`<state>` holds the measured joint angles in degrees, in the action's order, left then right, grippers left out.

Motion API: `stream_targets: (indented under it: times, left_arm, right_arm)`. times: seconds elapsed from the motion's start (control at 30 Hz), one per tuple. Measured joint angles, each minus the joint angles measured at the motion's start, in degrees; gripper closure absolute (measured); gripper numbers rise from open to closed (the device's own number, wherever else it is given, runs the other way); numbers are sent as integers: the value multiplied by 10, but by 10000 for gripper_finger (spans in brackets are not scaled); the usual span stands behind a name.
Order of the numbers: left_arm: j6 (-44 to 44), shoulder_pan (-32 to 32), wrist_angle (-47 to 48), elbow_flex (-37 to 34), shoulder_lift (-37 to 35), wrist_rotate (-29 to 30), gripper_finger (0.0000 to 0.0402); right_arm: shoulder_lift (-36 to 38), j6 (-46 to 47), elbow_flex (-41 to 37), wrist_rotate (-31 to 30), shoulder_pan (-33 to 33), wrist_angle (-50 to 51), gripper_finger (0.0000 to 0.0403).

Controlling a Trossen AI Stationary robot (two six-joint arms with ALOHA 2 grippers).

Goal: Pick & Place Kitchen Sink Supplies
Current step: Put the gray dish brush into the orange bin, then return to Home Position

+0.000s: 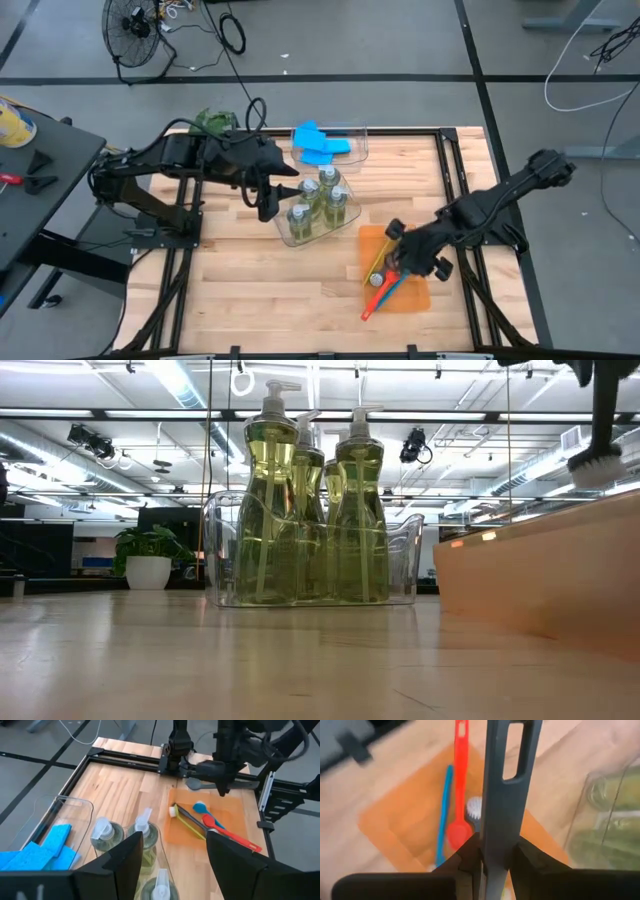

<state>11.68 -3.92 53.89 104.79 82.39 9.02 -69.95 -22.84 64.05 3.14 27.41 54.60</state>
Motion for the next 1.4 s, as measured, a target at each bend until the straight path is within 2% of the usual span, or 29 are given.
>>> stream_targets:
  times: [0.2, 0.37, 0.5, 0.7, 0.87, 0.97, 1.1, 1.33, 1.4]
  left_arm:
    - [-1, 0, 6, 0, 0, 0, 179]
    - [-3, 0, 9, 0, 0, 0, 179]
    - [-3, 0, 14, 0, 0, 0, 179]
    - [-4, 0, 31, 0, 0, 0, 179]
    - [-12, -2, 51, -9, 0, 1, 194]
    - [-19, -7, 50, -28, -6, 3, 224]
    - [-18, -9, 31, -62, -25, 13, 280]
    - [-3, -8, -77, -192, -87, -1, 384]
    - [8, -8, -112, -235, -102, -2, 395]
  right_arm:
    - [-58, -91, 0, -61, 31, 0, 327]
    - [-104, -72, 0, -51, 36, -6, 312]
    - [-125, -25, 0, 3, 36, -11, 265]
    - [-131, 62, 0, -6, 35, -14, 176]
    - [-131, 103, 0, -19, 36, -23, 155]
    - [-131, 143, 0, -51, 36, -45, 176]
    - [-130, 174, 0, -92, 36, -59, 232]
    - [-130, 205, 0, -89, 27, -60, 369]
    - [-130, 215, 0, -72, 20, -59, 394]
